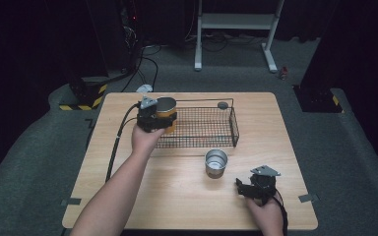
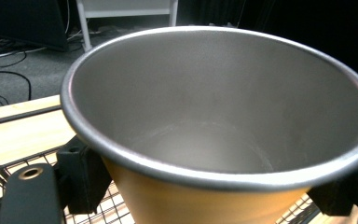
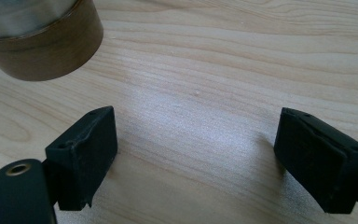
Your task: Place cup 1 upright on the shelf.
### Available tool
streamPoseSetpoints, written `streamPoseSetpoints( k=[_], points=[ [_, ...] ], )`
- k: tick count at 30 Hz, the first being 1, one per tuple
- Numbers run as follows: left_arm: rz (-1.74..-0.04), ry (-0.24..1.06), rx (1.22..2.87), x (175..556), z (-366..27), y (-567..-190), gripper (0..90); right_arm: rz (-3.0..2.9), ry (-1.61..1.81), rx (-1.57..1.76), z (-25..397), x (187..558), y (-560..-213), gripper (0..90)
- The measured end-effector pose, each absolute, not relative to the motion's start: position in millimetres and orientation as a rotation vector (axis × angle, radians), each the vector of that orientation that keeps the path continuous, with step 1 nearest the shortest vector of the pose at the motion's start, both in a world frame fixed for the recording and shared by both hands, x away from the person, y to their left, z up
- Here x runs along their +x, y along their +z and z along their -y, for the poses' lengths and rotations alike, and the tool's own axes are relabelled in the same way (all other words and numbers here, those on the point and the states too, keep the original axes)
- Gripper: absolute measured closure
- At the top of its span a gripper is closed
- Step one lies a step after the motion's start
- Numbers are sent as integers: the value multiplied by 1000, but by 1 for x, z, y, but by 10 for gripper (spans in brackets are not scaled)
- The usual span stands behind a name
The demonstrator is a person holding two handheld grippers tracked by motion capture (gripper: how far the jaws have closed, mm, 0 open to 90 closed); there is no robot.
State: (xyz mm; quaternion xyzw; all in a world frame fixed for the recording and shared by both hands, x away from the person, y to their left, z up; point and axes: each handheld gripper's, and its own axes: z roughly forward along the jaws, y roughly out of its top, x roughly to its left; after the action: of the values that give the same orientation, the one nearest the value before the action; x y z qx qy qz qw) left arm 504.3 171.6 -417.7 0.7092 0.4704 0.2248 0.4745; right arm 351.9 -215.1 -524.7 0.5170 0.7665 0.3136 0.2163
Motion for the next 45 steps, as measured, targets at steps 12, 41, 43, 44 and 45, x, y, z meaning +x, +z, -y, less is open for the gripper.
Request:
streamPoseSetpoints(
  k=[12, 41, 43, 44, 45],
  points=[
    [-1199, 576, 1776, 504, -171, -442, 163, -2124, 870, 1431, 215, 352, -525, 132],
    [-1266, 589, 1805, 511, -171, -456, 163, -2126, 871, 1426, 215, 352, -525, 133],
    [-1269, 586, 1812, 512, -171, -457, 163, -2126, 871, 1429, 215, 352, -525, 133],
    [-1274, 585, 1822, 513, -170, -457, 163, -2126, 871, 1430, 215, 352, -525, 132],
    [-1280, 580, 1830, 513, -169, -459, 163, -2126, 871, 1429, 215, 352, -525, 133]
  ],
)
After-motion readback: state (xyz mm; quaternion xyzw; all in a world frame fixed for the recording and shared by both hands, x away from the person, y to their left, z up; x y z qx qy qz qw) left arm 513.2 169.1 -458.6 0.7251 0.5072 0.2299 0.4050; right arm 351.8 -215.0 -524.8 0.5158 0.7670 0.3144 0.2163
